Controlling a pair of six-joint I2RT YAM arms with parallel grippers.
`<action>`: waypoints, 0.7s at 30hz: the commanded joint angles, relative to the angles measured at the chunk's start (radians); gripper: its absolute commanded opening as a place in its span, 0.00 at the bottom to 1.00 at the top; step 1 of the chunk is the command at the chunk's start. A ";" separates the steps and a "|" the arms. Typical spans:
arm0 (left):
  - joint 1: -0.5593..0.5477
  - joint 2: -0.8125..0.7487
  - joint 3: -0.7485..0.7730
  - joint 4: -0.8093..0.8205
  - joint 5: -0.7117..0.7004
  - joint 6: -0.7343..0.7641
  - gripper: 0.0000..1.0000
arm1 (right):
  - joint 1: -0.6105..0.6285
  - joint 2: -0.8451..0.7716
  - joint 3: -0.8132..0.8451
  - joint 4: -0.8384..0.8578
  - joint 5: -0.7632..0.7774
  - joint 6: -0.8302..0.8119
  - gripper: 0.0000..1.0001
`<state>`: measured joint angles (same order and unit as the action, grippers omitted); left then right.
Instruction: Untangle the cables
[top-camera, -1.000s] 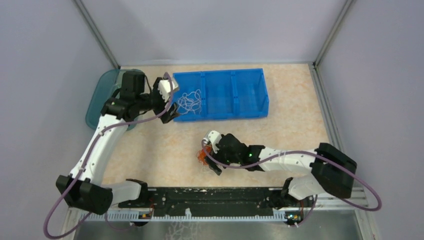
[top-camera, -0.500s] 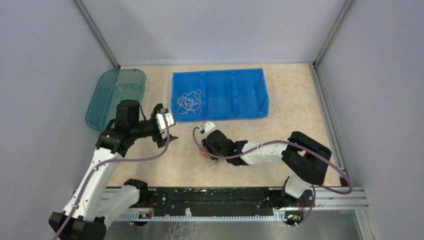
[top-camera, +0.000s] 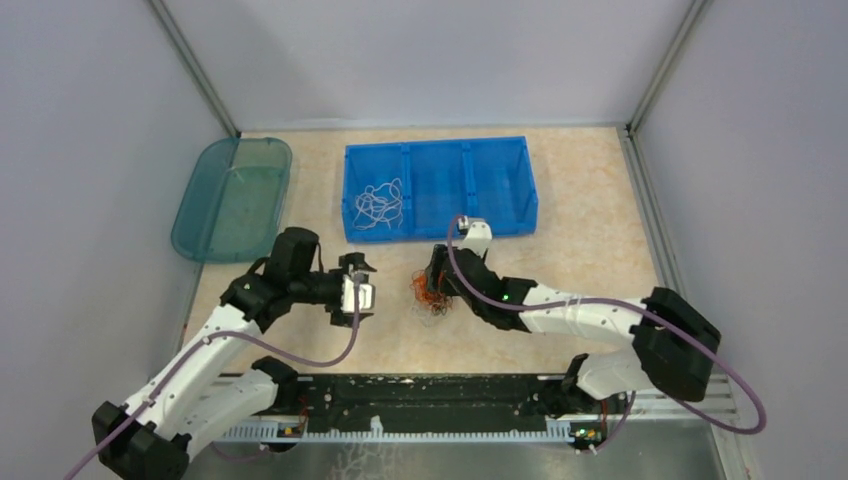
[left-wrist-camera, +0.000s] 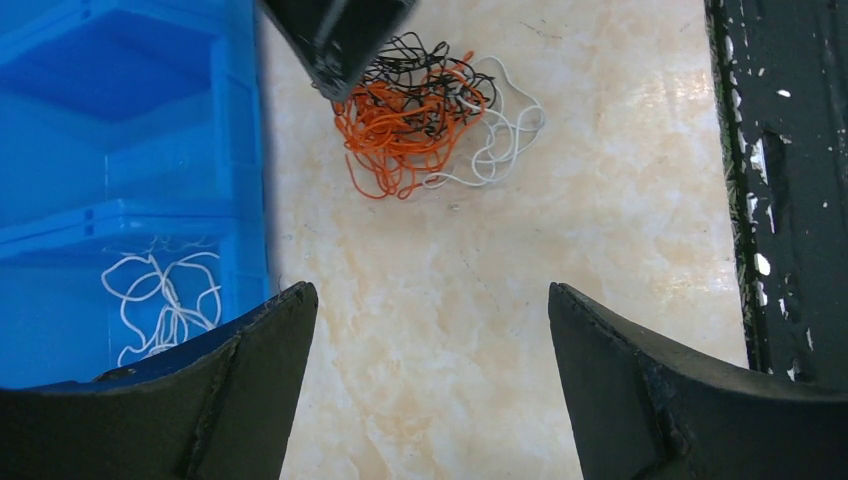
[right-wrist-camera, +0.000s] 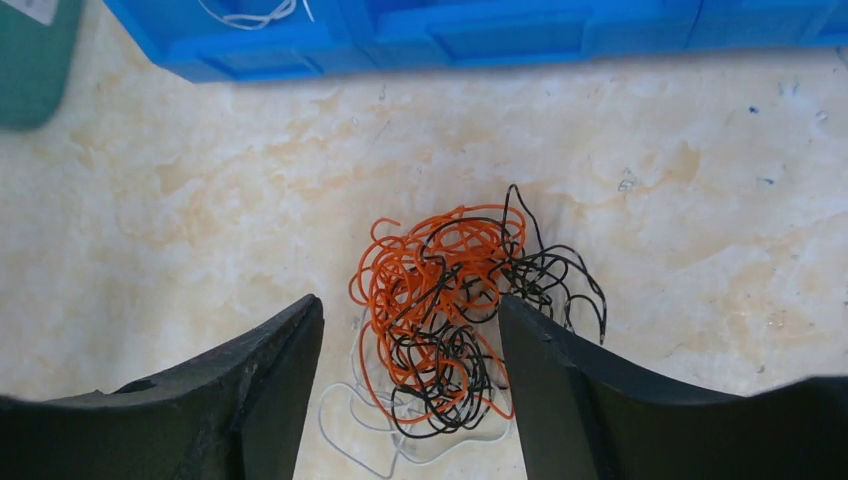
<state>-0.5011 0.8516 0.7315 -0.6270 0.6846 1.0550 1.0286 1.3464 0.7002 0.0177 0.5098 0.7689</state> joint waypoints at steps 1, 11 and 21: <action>-0.051 -0.023 -0.064 0.071 0.017 0.104 0.90 | -0.033 -0.125 -0.036 0.027 -0.022 -0.040 0.66; -0.310 0.198 -0.130 0.329 -0.120 0.091 0.80 | -0.120 -0.324 -0.079 -0.077 -0.095 -0.095 0.66; -0.413 0.351 -0.162 0.452 -0.236 0.137 0.67 | -0.125 -0.339 -0.094 -0.079 -0.106 -0.094 0.65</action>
<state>-0.8856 1.1702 0.5735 -0.2413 0.4995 1.1538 0.9131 1.0340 0.6083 -0.0769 0.4133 0.6914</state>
